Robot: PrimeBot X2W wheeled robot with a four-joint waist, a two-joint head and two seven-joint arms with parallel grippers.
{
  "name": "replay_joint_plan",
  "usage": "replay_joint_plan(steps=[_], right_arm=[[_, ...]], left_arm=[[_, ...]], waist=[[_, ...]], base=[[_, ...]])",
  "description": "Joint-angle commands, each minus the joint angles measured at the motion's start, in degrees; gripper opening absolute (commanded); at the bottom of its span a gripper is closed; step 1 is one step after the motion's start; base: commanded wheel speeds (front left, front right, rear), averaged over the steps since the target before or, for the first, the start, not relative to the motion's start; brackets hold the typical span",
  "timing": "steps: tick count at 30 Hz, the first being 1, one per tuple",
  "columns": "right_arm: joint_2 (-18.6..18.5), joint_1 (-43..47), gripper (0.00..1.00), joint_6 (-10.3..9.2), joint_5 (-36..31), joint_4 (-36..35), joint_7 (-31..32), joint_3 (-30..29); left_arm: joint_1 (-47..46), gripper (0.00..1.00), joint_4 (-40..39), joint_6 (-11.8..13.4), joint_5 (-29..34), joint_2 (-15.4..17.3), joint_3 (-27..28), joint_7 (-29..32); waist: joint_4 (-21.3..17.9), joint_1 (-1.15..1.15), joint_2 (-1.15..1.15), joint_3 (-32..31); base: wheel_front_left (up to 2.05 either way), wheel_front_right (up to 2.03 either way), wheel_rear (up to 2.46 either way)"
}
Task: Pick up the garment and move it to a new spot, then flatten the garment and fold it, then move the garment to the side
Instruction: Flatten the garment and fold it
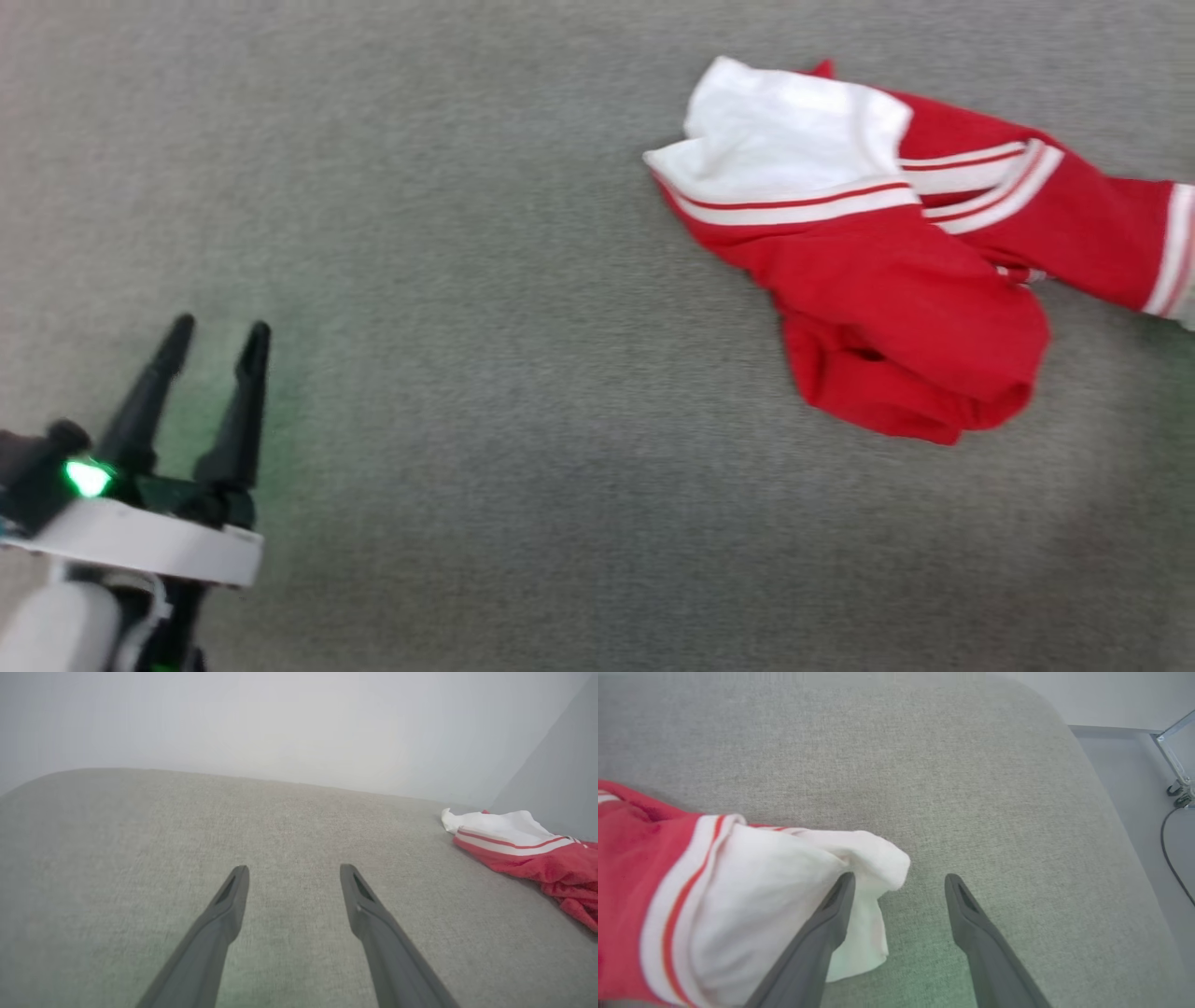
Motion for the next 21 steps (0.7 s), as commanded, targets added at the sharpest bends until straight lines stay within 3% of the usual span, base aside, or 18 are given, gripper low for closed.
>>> replay_joint_plan(steps=[1,5,11,15,18,21], right_arm=[[0.2,1.0,1.0,-0.09,0.4,-0.3,-1.4,0.4],[1.4,2.8,1.0,-0.08,3.2,-2.4,-9.0,4.5],[5.1,7.2,1.0,-0.09,6.3,-7.6,-25.1,12.2],[6.8,9.9,1.0,-0.09,8.0,-8.8,-34.0,16.9],[7.3,11.5,1.0,-0.09,10.7,-8.8,-38.6,19.7],[7.4,12.5,1.0,-0.09,13.7,-8.3,-42.1,21.9]], left_arm=[[-0.9,1.0,-0.6,0.1,0.3,1.1,0.0,0.0],[-3.1,1.0,-2.3,0.1,-0.1,7.1,-2.1,0.0],[-12.9,1.0,-4.9,0.1,-4.3,19.2,-13.4,1.8],[-23.7,1.0,-5.4,0.1,-10.5,24.1,-21.5,12.8],[-32.4,1.0,-5.0,0.1,-16.9,24.3,-26.9,24.5],[-41.2,1.0,-1.4,0.1,-22.8,22.5,-30.6,36.5]], waist=[[-2.4,0.0,0.0,-1.2],[-6.0,0.0,0.0,-1.7],[-11.8,0.0,0.0,-1.4],[-15.7,0.0,0.0,-0.2],[-18.2,0.0,0.0,1.2],[-20.3,0.0,0.0,2.9]], base=[[0.0,0.0,0.0],[0.0,0.0,0.0],[0.0,0.0,0.0],[0.0,0.0,0.0],[0.0,0.0,0.0],[0.0,0.0,0.0]])
